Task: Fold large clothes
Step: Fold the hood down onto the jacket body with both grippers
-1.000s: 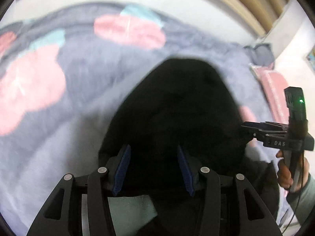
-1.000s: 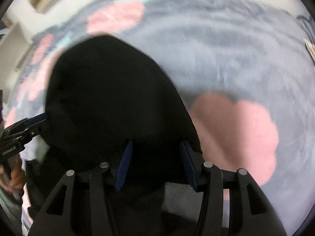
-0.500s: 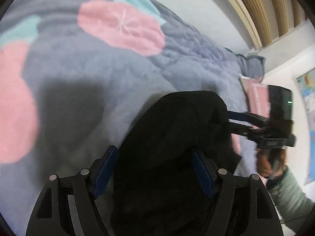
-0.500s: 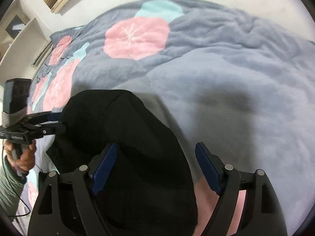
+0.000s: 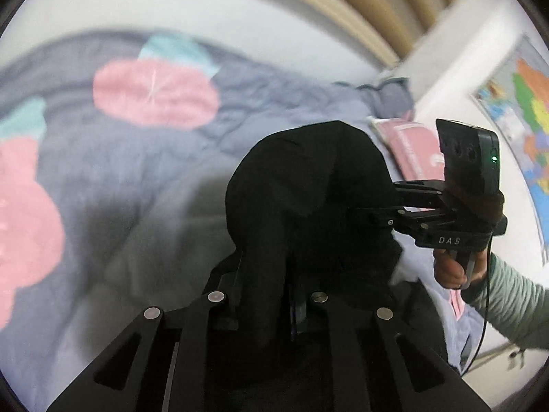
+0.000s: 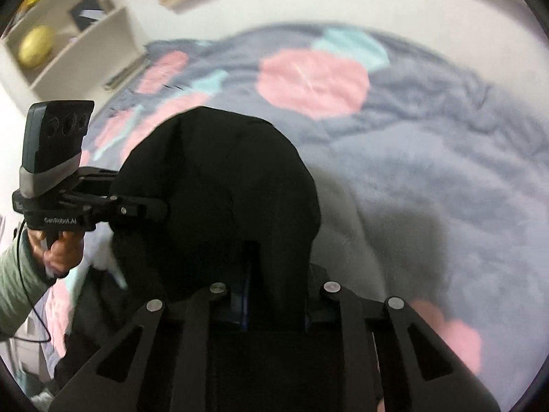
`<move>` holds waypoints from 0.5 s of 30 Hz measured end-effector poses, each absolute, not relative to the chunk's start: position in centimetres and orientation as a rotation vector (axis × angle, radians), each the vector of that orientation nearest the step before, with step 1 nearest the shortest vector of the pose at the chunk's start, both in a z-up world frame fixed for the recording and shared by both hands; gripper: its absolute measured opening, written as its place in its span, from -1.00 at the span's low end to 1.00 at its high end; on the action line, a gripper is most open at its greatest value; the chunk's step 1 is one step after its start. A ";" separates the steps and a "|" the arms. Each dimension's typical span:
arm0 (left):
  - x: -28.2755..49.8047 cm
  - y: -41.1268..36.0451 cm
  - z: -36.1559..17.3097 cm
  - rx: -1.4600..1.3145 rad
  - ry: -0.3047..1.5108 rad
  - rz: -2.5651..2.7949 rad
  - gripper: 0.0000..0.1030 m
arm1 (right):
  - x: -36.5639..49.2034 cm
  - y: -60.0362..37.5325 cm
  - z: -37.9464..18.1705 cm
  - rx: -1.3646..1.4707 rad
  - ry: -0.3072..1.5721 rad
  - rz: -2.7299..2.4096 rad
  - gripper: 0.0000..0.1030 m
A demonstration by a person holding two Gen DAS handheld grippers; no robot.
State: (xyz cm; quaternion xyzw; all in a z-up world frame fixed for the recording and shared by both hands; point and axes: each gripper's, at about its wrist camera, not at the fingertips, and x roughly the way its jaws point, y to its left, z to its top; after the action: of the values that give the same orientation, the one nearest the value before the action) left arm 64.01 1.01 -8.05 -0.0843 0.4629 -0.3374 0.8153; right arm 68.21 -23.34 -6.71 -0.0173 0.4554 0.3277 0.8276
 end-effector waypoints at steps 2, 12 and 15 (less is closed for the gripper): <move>60.5 1.0 -5.6 -0.154 0.940 -0.731 -0.69 | 65.8 -23.3 -5.1 -0.049 0.936 0.700 -0.52; 44.7 -0.2 -1.6 -0.034 0.936 -0.760 -0.69 | 48.3 -23.5 -1.3 -0.169 0.886 0.666 -0.52; 40.7 -0.8 -3.1 0.020 0.982 -0.732 -0.68 | 44.1 -23.4 -3.7 -0.178 0.950 0.645 -0.50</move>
State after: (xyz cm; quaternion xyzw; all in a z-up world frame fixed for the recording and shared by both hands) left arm 40.71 -0.79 -3.14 0.0093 0.4607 -0.3436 0.8183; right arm 44.13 -23.42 -3.66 -0.0840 0.4486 0.3049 0.8359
